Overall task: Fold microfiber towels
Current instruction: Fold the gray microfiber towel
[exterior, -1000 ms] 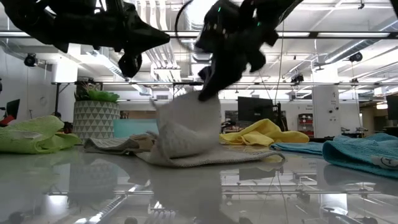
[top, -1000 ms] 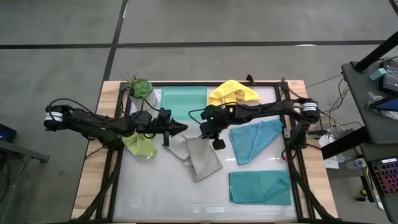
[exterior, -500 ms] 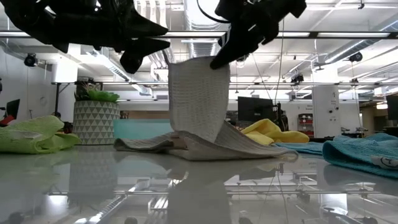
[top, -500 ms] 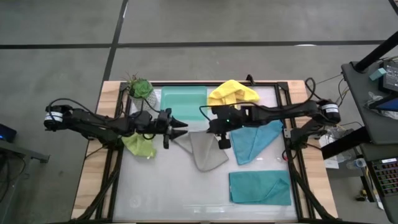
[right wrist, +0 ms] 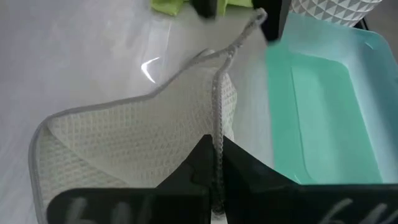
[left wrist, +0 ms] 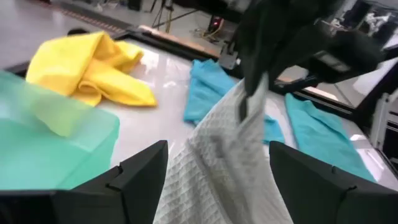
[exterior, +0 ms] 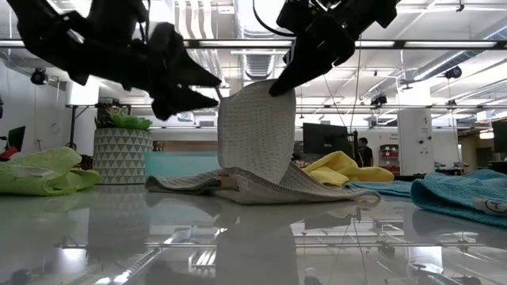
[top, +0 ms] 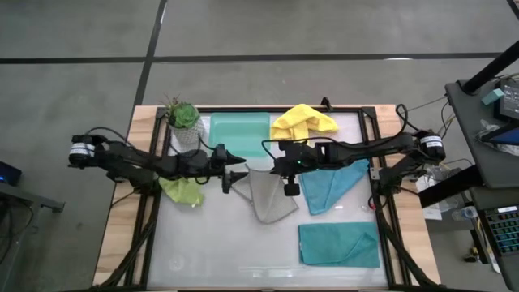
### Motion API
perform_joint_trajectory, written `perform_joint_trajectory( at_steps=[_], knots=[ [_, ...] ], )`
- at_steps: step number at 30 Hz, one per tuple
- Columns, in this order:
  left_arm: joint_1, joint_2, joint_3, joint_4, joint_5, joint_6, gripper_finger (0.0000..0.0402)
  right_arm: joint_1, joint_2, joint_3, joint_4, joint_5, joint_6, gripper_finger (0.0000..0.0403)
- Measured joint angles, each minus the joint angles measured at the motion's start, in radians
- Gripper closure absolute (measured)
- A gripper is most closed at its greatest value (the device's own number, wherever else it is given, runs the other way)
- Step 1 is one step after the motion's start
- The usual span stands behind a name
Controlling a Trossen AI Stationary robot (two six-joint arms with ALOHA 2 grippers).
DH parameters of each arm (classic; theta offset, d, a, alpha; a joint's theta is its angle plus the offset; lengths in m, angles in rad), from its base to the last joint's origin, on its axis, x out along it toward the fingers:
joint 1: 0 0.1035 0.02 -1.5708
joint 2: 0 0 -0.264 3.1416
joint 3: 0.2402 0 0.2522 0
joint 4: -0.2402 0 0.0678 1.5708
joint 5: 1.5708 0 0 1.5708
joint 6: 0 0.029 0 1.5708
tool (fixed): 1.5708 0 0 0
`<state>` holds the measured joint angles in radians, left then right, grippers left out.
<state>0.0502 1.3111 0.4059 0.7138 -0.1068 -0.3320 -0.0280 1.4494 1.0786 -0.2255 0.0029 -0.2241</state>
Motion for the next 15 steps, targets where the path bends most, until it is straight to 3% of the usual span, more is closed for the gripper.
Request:
perform_joint_trajectory(
  at_steps=[9,12,15],
  knots=[
    [-0.005,0.238,0.009,0.311,0.047,-0.054,0.0154,0.0,0.0,0.0,0.007,0.0,0.004,0.0394],
    [-0.022,0.289,0.024,0.352,0.049,-0.054,0.0195,0.0,0.0,0.0,0.007,0.0,0.01,0.0394],
    [-0.034,0.306,0.038,0.353,0.049,-0.054,0.0268,0.0,0.0,0.0,0.007,-0.001,0.024,0.0394]
  ],
)
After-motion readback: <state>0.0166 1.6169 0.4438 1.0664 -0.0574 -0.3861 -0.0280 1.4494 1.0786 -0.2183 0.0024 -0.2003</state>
